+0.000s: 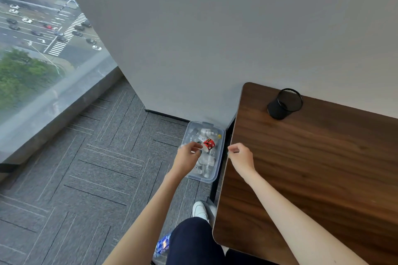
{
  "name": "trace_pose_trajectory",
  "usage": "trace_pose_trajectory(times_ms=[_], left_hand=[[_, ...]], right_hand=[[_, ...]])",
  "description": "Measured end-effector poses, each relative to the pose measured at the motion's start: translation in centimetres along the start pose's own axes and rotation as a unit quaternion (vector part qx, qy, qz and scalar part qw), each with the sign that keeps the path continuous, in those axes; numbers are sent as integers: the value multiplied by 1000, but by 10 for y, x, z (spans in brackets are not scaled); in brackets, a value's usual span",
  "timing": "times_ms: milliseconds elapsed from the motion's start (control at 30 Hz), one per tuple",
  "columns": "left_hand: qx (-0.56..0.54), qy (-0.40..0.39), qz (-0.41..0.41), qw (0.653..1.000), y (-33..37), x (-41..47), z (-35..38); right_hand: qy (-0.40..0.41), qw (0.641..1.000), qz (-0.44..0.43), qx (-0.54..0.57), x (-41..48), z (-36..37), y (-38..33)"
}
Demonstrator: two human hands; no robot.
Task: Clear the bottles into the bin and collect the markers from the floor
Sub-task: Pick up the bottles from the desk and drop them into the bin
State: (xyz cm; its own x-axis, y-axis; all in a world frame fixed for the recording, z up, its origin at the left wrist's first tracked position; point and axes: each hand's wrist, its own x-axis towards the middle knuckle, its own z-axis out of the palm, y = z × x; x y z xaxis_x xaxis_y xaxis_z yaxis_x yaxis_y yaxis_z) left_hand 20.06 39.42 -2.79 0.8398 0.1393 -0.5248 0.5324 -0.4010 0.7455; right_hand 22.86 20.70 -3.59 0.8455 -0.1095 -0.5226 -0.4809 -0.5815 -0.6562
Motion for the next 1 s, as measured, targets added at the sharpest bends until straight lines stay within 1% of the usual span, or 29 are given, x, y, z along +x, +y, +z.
trace_pose_trajectory(times_ms=[200,433,567,633,867,1000], left_hand=[[11,-32,54,998,51,1,44],[54,-73,123,988,116,-10,126],[58,-114,113,985,152,-24,189],[53,-113,111,986,164,-30,219],[37,-102,102,989,232,-62,377],[41,-103,94,989,265,-80,437]], right_hand=[[42,996,-14,73,-3,-45,18],[116,986,-4,123,-6,-141,66],[137,982,0,128,-1,-206,108],[142,981,-2,129,2,-233,127],[133,986,-14,98,19,-374,229],[134,988,-8,80,23,-436,273]])
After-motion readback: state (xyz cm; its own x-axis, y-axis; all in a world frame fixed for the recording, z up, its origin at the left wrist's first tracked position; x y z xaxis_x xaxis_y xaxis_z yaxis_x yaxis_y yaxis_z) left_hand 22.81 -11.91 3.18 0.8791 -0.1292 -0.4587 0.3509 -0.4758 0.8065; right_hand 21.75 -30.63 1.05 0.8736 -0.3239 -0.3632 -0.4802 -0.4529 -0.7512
